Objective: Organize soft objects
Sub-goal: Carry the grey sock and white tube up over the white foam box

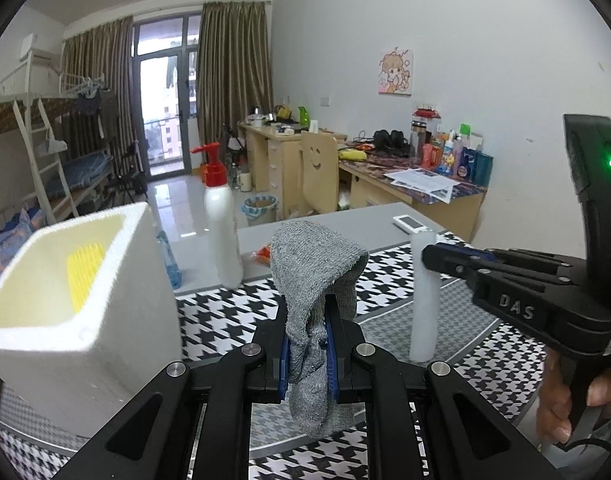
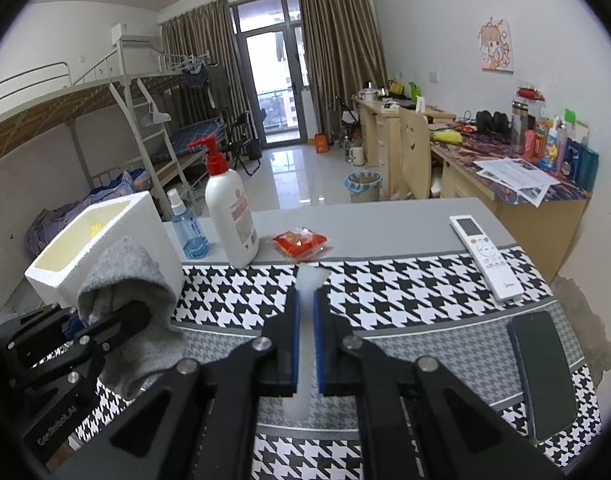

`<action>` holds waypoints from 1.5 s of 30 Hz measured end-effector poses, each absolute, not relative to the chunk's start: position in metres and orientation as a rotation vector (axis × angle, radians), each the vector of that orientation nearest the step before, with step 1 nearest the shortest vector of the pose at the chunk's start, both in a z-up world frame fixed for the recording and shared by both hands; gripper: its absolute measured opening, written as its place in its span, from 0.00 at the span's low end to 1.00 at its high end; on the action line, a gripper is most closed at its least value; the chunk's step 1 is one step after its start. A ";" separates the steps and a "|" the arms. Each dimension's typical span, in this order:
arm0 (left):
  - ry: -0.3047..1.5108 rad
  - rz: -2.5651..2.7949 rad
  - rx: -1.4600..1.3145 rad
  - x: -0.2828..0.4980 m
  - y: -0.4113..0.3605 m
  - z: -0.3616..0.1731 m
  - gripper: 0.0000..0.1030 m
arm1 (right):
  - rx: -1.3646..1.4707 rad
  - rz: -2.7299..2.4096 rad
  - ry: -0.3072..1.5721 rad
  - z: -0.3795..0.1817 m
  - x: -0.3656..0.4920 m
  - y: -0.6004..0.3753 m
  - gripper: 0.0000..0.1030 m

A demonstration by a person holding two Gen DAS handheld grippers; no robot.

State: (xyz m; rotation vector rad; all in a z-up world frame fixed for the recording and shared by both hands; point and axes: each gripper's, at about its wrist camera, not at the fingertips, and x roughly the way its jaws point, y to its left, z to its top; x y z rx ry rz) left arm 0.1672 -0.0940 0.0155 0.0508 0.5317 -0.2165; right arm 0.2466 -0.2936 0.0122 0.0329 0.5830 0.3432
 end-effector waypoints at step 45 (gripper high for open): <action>0.384 -0.159 0.030 0.161 -0.061 0.071 0.15 | -0.027 0.406 0.472 0.060 0.244 -0.257 0.09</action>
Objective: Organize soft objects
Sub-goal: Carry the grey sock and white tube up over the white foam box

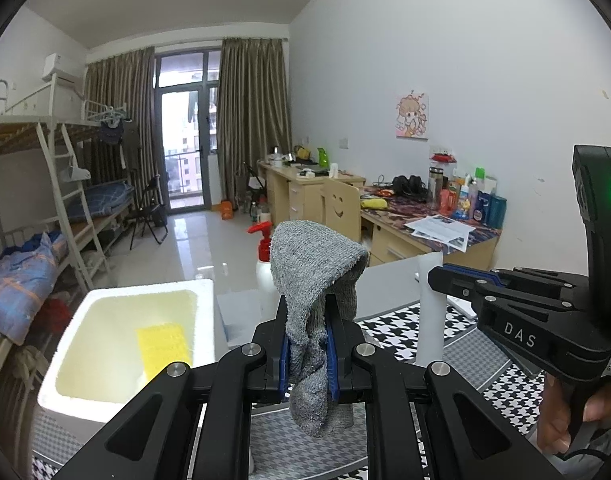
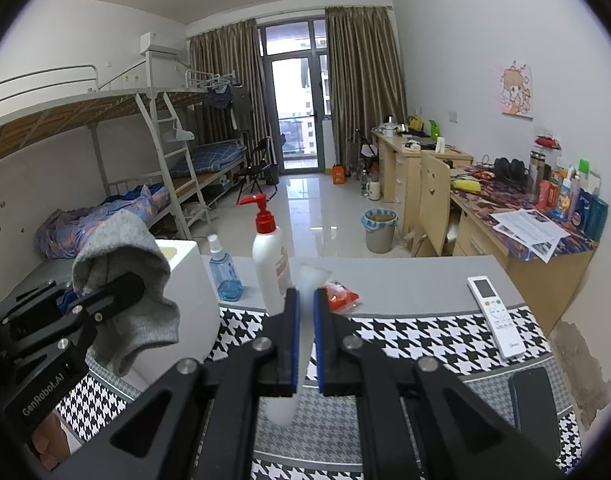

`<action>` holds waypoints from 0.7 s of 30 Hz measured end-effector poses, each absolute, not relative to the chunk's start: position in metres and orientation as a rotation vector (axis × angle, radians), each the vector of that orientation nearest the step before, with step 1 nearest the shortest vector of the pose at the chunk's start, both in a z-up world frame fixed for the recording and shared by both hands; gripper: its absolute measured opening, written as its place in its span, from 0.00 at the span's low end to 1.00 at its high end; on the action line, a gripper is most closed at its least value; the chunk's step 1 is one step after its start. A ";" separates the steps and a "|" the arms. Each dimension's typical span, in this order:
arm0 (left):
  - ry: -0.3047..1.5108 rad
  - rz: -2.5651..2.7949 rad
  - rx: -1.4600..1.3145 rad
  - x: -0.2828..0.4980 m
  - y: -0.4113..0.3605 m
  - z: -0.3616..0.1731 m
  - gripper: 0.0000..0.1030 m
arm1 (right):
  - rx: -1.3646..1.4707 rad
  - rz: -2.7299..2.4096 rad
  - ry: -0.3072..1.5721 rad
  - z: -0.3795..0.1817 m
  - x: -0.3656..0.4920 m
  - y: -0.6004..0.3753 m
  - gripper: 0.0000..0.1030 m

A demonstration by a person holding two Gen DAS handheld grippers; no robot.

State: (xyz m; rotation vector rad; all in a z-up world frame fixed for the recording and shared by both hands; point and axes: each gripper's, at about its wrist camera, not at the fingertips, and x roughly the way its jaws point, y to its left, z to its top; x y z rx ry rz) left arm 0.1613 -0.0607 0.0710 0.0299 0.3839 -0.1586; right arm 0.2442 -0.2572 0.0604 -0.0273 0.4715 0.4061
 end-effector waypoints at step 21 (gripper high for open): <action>0.345 -0.073 0.026 0.160 -0.024 0.081 0.15 | -0.040 0.442 0.456 0.067 0.254 -0.222 0.09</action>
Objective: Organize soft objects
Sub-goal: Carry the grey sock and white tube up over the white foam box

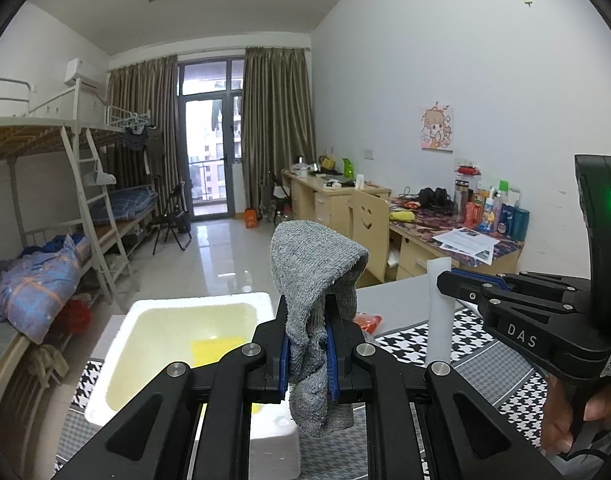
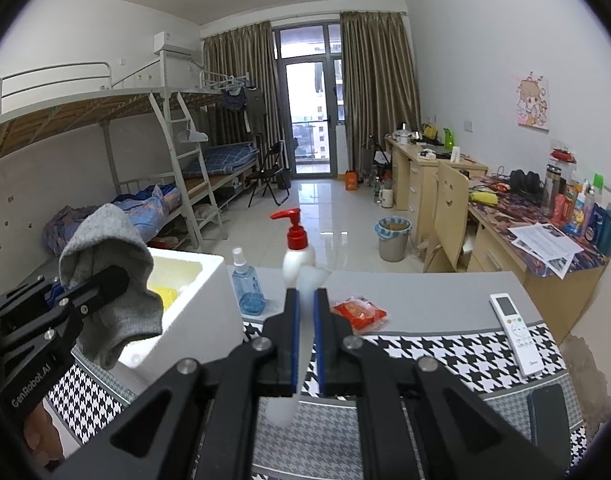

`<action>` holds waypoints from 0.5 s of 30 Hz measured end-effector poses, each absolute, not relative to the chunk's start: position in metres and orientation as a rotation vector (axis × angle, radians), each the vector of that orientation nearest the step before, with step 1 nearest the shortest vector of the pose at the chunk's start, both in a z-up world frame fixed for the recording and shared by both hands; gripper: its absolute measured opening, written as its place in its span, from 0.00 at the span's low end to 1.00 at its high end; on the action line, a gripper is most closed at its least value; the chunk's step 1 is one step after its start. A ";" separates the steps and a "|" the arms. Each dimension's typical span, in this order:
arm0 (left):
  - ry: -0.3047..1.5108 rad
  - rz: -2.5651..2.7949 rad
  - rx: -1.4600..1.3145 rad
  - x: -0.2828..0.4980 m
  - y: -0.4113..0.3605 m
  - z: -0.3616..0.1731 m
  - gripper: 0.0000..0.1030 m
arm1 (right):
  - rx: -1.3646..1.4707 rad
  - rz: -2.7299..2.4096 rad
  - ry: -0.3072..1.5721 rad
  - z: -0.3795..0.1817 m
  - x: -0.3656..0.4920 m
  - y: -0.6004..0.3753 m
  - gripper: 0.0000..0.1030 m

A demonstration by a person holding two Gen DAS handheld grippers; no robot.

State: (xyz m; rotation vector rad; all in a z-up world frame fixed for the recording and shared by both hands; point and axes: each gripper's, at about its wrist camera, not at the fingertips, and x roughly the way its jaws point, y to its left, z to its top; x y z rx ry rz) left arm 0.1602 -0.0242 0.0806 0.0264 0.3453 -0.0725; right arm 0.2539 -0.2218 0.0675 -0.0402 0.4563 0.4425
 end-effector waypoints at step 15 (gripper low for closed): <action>0.328 -0.016 0.008 0.159 0.005 0.085 0.15 | -0.076 0.477 0.447 0.075 0.257 -0.192 0.09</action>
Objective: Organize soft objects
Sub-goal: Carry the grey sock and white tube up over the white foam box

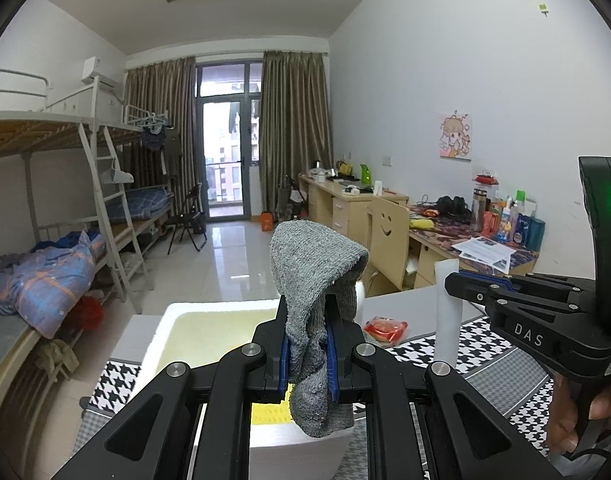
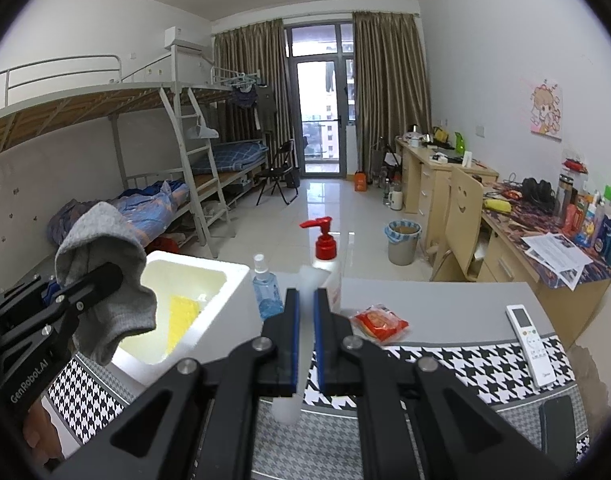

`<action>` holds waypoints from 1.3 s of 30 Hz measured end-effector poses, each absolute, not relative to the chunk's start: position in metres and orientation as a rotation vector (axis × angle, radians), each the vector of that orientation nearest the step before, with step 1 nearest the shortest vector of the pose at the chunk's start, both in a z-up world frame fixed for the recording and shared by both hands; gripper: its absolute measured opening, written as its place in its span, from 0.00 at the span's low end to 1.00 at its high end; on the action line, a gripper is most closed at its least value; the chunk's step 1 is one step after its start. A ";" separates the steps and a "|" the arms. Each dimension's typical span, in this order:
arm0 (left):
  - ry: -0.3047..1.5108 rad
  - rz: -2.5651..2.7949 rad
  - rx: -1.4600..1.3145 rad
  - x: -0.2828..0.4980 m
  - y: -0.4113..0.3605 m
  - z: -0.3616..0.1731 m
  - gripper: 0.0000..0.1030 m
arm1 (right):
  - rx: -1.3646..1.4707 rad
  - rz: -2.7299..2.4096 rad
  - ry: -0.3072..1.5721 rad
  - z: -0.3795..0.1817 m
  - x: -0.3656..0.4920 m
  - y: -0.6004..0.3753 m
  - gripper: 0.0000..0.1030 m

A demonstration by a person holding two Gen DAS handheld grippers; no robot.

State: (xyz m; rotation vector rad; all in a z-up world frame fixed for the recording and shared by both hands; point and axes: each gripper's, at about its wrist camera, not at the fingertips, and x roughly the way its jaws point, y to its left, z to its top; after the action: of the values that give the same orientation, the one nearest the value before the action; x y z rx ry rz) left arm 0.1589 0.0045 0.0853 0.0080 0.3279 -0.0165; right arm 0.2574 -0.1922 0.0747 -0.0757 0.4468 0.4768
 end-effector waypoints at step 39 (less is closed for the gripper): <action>0.290 0.189 -0.026 0.135 0.074 0.085 0.15 | -0.194 0.627 0.435 0.087 0.253 -0.100 0.09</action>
State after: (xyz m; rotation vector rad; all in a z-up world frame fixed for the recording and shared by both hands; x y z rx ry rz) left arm 0.1349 0.0743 0.0846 -0.0257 0.2898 0.1894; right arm 0.2533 -0.0998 0.0868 -0.1942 0.4347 0.6273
